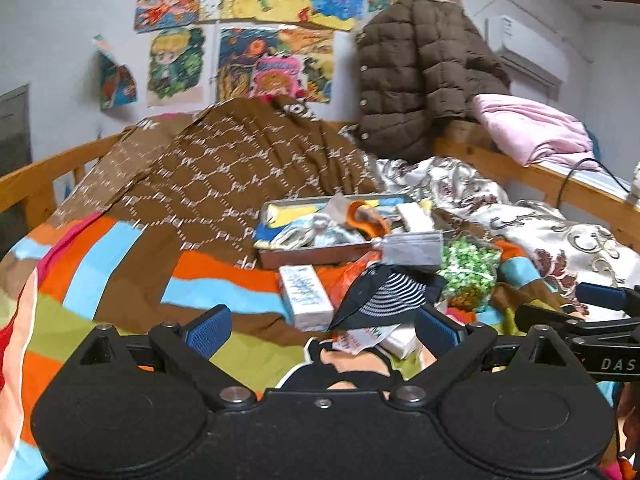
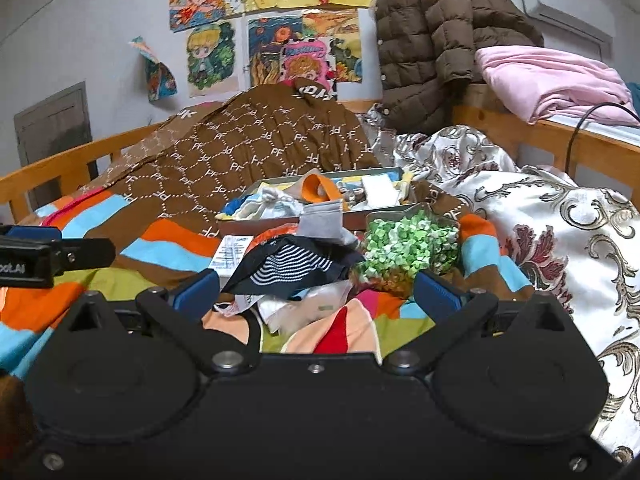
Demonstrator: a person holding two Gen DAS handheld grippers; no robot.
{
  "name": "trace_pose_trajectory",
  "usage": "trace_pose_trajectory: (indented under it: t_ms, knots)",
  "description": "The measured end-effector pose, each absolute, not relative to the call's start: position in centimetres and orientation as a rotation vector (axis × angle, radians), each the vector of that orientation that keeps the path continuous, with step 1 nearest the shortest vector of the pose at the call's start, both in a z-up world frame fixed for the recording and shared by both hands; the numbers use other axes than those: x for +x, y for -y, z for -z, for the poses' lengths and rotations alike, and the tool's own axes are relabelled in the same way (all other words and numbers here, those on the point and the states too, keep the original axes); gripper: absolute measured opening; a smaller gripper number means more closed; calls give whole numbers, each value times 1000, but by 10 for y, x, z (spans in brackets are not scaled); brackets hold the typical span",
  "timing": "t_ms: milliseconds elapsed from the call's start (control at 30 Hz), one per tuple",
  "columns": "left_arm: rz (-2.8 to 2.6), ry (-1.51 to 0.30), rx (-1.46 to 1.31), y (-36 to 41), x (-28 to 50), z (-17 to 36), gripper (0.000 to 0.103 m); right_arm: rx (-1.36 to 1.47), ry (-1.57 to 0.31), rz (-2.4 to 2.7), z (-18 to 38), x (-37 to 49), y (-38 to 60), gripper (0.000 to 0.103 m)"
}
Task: Organize soft objects
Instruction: 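Raise both open tools from the tray and move back over the pile, then move the left tool to the grey face mask while the right tool reaches the striped cloth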
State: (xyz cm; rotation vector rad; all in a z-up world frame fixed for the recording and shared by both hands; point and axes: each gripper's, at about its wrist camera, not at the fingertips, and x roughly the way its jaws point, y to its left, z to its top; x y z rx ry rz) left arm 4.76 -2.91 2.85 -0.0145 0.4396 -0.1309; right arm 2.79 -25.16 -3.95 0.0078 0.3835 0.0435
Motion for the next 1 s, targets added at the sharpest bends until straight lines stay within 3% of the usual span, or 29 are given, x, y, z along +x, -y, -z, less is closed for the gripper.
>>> trace_pose_trajectory:
  t_ms: [667,1000]
  knots:
    - [41,-566,32,16,32,2,99,23,-468,9,52,43,252,102]
    - [98,-456,280,35,54,-25,100,12,-472,27,62,58,255,102]
